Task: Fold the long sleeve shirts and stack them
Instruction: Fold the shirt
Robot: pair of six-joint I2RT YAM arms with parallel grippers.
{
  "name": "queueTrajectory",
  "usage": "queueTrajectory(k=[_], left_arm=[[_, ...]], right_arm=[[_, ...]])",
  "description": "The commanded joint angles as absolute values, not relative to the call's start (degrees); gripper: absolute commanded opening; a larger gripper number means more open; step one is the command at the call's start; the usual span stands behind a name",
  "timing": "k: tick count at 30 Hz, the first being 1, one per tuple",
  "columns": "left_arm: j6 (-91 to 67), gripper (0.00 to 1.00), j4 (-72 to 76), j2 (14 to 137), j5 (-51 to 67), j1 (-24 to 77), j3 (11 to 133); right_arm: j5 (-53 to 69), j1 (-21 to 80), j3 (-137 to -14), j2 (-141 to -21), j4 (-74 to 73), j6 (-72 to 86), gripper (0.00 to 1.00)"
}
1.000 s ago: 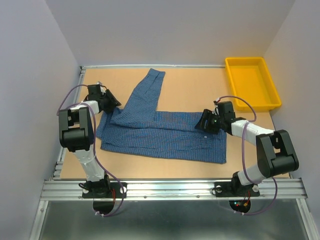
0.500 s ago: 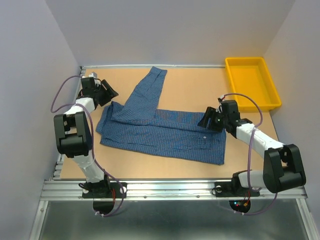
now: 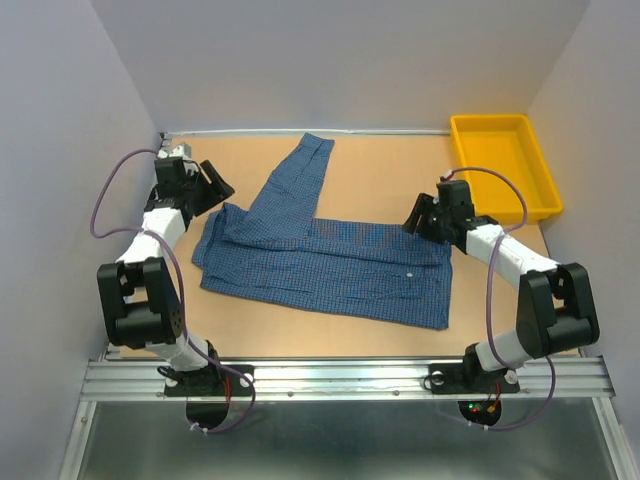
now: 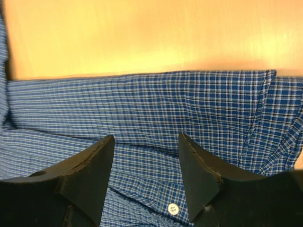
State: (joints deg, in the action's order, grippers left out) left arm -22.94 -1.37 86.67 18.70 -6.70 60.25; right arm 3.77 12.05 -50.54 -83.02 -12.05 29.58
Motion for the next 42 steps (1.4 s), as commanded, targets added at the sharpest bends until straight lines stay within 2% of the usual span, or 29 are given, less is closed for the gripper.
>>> queueTrajectory(k=[1, 11, 26, 33, 42], left_arm=[[-22.15, 0.72, -2.2, 91.13, 19.86, -6.42, 62.83], [-23.55, 0.72, -1.06, 100.89, 19.78, -6.24, 67.76], [-24.08, 0.72, -0.44, 105.73, 18.54, -6.24, 68.99], [-24.26, 0.71, -0.62, 106.96, 17.84, -6.5, 68.64], [-23.56, 0.72, -2.81, 106.61, 17.14, -8.7, 68.73]], right_arm=[[1.93, 11.87, -52.39, -85.16, -12.39, 30.06, 0.61], [14.21, 11.86, -44.83, -84.03, -14.23, 28.65, 0.59], [27.5, 11.95, -42.01, -78.84, -23.29, 24.7, 0.6], [28.22, 11.87, -41.05, -81.56, -25.75, 22.68, 0.6], [26.19, 11.87, -47.01, -77.26, -27.51, 21.09, 0.6]])
